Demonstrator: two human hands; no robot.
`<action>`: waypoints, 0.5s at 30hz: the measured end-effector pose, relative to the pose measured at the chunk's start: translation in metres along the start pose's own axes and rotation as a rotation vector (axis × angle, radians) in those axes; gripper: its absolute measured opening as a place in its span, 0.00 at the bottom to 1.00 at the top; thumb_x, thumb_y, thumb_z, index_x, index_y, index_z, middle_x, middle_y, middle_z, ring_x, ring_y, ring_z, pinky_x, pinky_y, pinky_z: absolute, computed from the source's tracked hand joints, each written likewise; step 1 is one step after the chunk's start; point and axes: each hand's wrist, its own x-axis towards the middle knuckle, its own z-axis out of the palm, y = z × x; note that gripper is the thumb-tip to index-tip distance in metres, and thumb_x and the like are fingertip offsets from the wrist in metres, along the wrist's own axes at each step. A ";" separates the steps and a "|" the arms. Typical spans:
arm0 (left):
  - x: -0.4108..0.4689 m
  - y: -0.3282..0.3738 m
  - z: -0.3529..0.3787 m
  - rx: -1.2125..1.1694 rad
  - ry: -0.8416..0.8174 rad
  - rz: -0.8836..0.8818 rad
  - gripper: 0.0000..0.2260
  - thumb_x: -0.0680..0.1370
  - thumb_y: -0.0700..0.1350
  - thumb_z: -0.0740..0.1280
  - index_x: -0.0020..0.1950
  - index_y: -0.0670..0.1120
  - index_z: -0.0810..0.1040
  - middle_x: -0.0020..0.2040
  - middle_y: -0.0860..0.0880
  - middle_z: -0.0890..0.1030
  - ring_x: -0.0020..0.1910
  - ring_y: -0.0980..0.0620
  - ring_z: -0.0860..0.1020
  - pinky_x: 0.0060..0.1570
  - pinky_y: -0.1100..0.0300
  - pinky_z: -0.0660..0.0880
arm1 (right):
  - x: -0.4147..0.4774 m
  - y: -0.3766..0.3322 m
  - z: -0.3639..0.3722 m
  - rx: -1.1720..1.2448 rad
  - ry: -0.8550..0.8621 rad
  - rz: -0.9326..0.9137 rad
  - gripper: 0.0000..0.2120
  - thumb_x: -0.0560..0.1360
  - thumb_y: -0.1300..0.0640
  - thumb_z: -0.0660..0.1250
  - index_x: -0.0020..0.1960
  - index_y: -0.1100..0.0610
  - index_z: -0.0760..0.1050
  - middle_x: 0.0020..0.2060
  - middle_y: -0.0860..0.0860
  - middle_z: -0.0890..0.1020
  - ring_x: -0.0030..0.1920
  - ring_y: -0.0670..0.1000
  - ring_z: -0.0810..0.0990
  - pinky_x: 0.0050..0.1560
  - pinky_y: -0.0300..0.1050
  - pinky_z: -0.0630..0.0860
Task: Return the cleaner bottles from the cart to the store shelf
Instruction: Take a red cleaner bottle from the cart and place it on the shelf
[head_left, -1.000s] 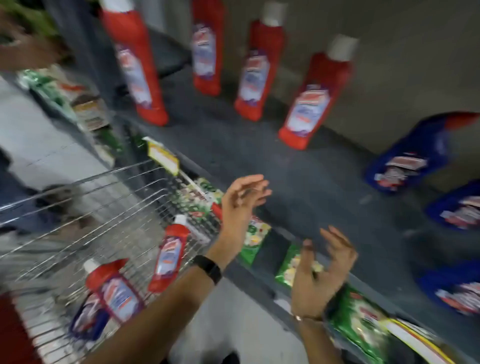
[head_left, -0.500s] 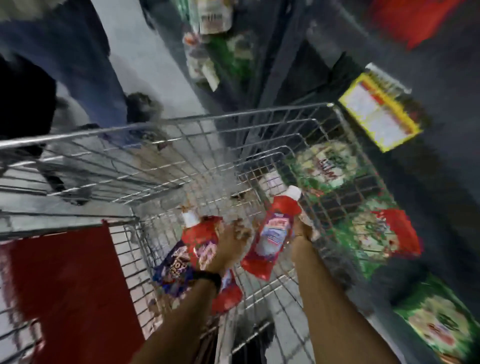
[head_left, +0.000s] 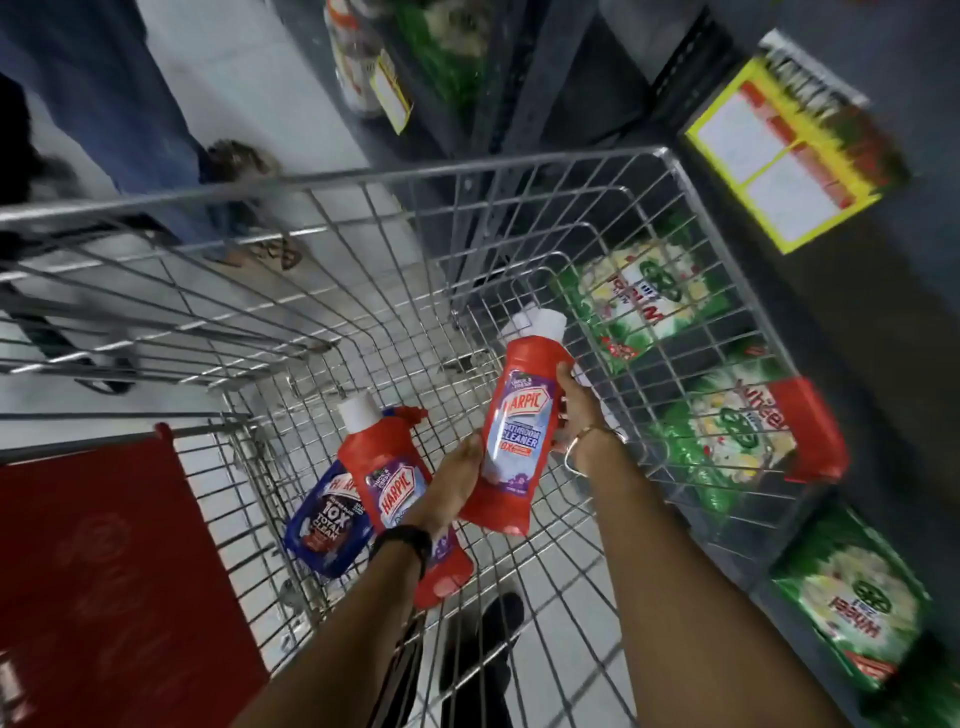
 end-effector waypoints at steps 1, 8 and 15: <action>-0.009 0.005 -0.003 -0.001 -0.025 0.039 0.24 0.79 0.55 0.53 0.69 0.41 0.65 0.66 0.37 0.72 0.65 0.39 0.72 0.67 0.42 0.68 | -0.010 -0.010 -0.002 -0.001 -0.003 -0.021 0.28 0.76 0.43 0.56 0.58 0.68 0.73 0.45 0.61 0.79 0.46 0.59 0.78 0.61 0.60 0.73; -0.076 0.089 -0.003 0.020 0.096 0.219 0.12 0.80 0.46 0.58 0.56 0.47 0.78 0.36 0.61 0.84 0.31 0.58 0.80 0.22 0.69 0.73 | -0.099 -0.097 -0.033 0.175 -0.035 -0.350 0.15 0.76 0.45 0.58 0.43 0.56 0.75 0.28 0.45 0.80 0.27 0.43 0.77 0.27 0.36 0.72; -0.183 0.188 0.024 -0.021 0.028 0.660 0.14 0.70 0.54 0.64 0.50 0.51 0.82 0.33 0.56 0.82 0.31 0.57 0.76 0.24 0.69 0.67 | -0.241 -0.191 -0.086 0.346 -0.071 -0.717 0.11 0.75 0.47 0.59 0.45 0.52 0.75 0.38 0.50 0.79 0.38 0.47 0.77 0.34 0.38 0.72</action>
